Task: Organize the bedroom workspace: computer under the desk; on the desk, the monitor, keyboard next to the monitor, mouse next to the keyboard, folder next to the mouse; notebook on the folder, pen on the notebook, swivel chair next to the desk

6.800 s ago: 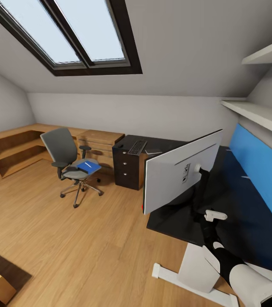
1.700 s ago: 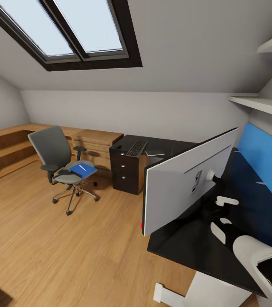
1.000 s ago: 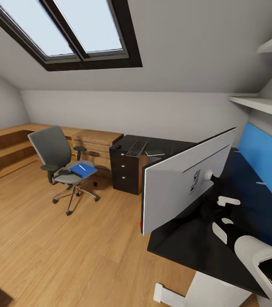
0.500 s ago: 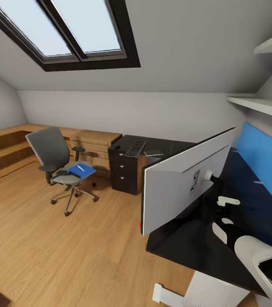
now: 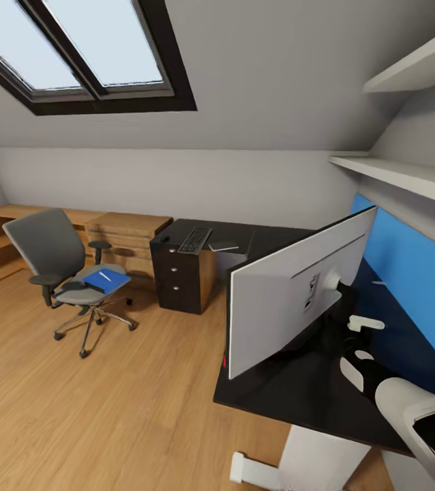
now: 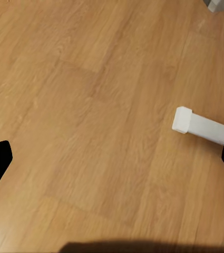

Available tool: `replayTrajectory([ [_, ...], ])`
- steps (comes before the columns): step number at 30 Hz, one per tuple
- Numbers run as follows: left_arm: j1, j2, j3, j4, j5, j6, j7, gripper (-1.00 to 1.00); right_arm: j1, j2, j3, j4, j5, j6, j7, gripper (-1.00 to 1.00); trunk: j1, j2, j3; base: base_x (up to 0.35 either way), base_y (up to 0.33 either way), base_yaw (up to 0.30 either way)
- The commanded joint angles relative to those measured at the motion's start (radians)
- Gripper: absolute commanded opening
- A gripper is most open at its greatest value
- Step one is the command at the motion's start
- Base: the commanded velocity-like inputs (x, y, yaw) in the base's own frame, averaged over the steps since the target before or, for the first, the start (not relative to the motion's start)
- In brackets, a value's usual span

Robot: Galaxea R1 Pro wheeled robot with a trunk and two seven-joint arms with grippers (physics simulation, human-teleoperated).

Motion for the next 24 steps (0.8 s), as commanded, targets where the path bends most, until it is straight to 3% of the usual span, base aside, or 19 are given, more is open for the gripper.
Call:
replayTrajectory([
  [1, 0.000, 0.000, -0.001, -0.001, 0.009, -0.002, 0.002, 1.00, -0.001, 0.000, 0.009, -0.001, -0.002, -0.002, -0.006, -1.00, 0.000, -0.001, 0.000, 0.000, 0.000, -0.267],
  [6, 0.000, 0.000, 0.000, -0.001, 0.009, -0.002, 0.002, 1.00, -0.001, 0.000, 0.010, -0.001, 0.000, -0.002, -0.006, -1.00, 0.000, -0.001, 0.003, 0.000, 0.000, -0.252],
  [13, 0.000, 0.000, 0.000, -0.001, 0.009, -0.002, 0.002, 1.00, -0.001, 0.001, 0.010, -0.001, 0.000, -0.002, -0.006, -1.00, 0.000, -0.001, 0.003, 0.000, -0.001, -0.034],
  [24, 0.000, 0.000, 0.002, -0.001, 0.010, -0.004, 0.002, 1.00, -0.001, 0.003, 0.012, -0.003, 0.000, -0.001, -0.004, -1.00, 0.000, -0.001, 0.003, 0.036, -0.291, 0.000],
])
